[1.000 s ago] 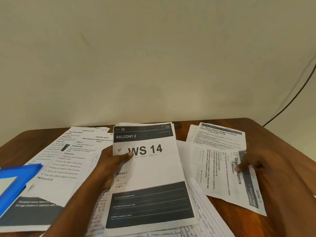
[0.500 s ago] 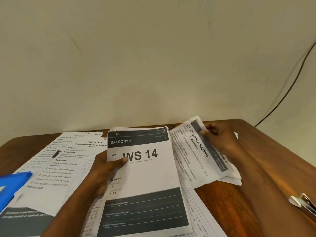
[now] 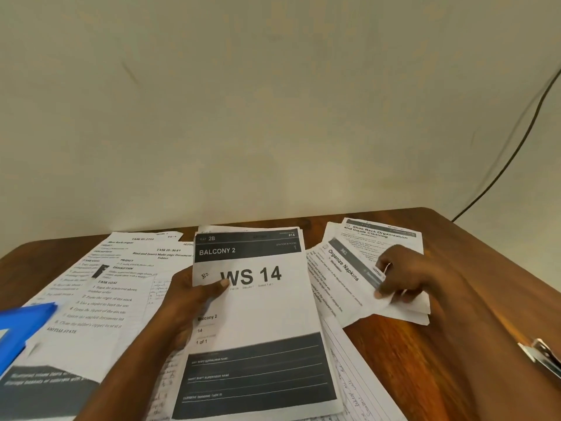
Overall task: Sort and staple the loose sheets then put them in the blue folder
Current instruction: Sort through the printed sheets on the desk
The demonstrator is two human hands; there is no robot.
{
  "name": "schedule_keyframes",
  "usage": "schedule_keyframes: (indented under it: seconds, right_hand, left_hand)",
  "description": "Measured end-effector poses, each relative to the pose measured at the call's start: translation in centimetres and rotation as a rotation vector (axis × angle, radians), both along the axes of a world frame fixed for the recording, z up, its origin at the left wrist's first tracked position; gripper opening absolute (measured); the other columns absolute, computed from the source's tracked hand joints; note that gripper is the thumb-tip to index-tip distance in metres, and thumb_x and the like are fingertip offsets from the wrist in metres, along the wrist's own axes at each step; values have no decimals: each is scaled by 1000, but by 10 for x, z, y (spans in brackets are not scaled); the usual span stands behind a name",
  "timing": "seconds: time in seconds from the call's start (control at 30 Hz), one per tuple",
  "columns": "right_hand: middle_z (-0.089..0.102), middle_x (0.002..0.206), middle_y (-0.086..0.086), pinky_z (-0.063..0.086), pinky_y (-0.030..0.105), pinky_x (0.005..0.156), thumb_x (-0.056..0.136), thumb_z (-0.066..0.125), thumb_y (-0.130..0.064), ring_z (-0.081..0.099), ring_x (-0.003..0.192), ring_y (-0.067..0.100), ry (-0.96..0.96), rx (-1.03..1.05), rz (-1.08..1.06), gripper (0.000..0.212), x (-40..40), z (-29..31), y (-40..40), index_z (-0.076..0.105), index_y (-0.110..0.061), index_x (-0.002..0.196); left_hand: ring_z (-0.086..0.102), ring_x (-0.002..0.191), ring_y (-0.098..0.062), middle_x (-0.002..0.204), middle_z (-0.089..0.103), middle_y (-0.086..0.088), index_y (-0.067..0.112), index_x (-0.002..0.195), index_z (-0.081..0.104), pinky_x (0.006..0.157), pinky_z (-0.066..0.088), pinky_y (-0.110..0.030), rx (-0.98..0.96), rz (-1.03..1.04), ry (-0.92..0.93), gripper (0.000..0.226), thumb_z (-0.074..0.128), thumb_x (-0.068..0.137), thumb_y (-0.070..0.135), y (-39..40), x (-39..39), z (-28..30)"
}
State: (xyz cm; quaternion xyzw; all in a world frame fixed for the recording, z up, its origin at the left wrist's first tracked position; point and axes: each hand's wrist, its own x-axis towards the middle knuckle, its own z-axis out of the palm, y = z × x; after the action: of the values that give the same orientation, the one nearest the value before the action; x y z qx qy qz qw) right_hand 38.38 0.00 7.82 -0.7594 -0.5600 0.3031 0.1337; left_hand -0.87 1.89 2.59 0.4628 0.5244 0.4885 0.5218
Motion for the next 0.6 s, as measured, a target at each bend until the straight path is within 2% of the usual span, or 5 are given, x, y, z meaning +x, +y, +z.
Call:
schedule_keyframes:
  seconds: [0.1, 0.2, 0.4, 0.5, 0.6]
  right_hand:
    - [72, 97, 7, 60, 38, 67, 83, 84, -3, 70, 82, 25, 81, 358, -30, 22, -2, -5, 10, 71, -15, 96]
    - [74, 95, 4, 57, 38, 67, 90, 77, -1, 67, 82, 22, 346, 653, -85, 20, -14, -8, 14, 74, -21, 92]
    - [79, 108, 8, 66, 43, 74, 92, 72, 6, 77, 93, 29, 666, 735, -169, 25, -26, -19, 23, 73, -14, 107]
    - [80, 110, 8, 65, 37, 69, 92, 71, 7, 78, 96, 29, 710, 723, -183, 28, -24, -23, 25, 70, -7, 116]
    - [80, 107, 5, 65, 40, 72, 91, 72, 7, 78, 95, 28, 723, 713, -181, 28, -24, -24, 26, 70, -9, 115]
  left_hand:
    - [78, 87, -37, 100, 82, -7, 16, 114, 69, 80, 61, -54, -1, 2, 2, 27, 78, 89, 12, 0, -1, 1]
    - [78, 90, -40, 103, 81, -9, 14, 116, 68, 89, 58, -64, -2, -5, 10, 28, 78, 89, 12, 0, -1, 1]
    - [78, 90, -41, 103, 81, -10, 12, 117, 68, 89, 58, -65, -1, 1, 22, 29, 77, 90, 12, 0, -1, 0]
    - [77, 90, -41, 102, 81, -10, 11, 118, 68, 90, 58, -65, 2, 2, 27, 30, 77, 90, 12, 0, -1, 0]
    - [76, 92, -43, 103, 81, -11, 12, 118, 68, 92, 56, -67, -1, 2, 27, 30, 77, 90, 11, 1, -1, -1]
